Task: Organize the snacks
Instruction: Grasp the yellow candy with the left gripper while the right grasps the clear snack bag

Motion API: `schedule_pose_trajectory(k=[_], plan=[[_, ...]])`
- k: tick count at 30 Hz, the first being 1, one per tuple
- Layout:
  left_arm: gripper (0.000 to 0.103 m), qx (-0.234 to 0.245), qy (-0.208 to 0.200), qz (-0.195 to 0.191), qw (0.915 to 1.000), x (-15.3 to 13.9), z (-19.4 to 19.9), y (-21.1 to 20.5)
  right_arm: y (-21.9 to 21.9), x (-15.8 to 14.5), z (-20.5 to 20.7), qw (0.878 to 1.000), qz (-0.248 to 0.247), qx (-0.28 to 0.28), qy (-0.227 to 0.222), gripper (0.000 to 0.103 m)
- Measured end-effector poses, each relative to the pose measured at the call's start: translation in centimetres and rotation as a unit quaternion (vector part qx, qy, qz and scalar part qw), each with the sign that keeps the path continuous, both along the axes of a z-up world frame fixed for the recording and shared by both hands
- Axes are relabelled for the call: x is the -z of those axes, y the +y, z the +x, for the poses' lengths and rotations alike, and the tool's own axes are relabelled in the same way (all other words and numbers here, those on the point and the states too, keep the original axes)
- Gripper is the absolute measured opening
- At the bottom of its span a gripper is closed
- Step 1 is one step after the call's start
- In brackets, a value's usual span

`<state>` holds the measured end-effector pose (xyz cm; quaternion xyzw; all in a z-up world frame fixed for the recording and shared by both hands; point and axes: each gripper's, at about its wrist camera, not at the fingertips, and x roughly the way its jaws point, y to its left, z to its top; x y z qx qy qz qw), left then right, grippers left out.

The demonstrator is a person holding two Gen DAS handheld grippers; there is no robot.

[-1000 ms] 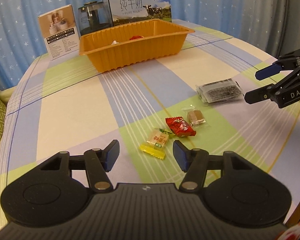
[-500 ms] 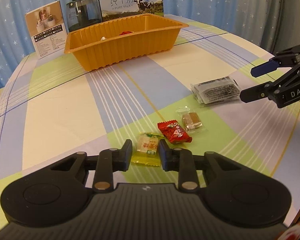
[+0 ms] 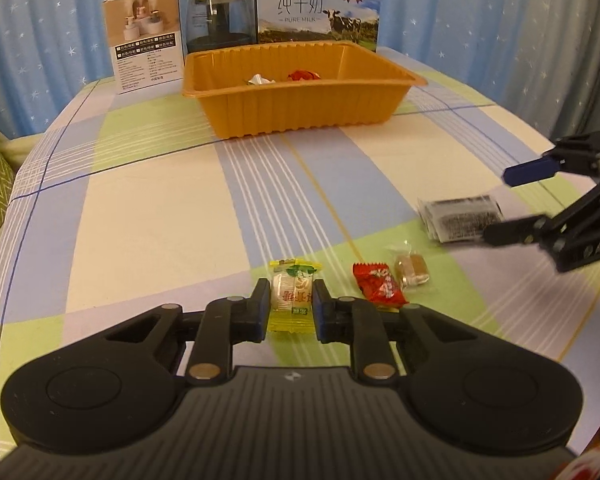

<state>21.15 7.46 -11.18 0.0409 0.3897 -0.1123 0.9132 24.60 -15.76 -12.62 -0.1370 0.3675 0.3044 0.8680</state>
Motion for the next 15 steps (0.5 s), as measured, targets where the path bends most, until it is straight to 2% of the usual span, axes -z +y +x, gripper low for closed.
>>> schedule_pose_trajectory(k=[5, 10, 12, 14, 15], plan=[[0.019, 0.005, -0.002, -0.004, 1.0000, -0.1, 0.1, -0.5, 1.4, 1.7, 1.0, 0.997, -0.040, -0.059, -0.010, 0.078], [0.019, 0.006, -0.004, -0.009, 0.9999, -0.1, 0.3, -0.8, 1.5, 2.5, 2.6, 0.998, -0.031, -0.057, 0.006, 0.077], [0.019, 0.009, -0.003, -0.009, 0.9999, -0.1, 0.5, -0.9, 1.3, 2.5, 3.1, 0.998, -0.020, -0.052, 0.017, 0.072], [0.019, 0.011, -0.002, -0.009, 0.9999, 0.0, 0.6, -1.2, 1.2, 2.3, 3.4, 0.998, -0.005, -0.046, 0.033, 0.056], [0.019, 0.013, -0.002, -0.010, 0.9999, 0.0, 0.6, -1.3, 1.2, 2.2, 3.4, 0.998, 0.000, -0.044, 0.039, 0.051]])
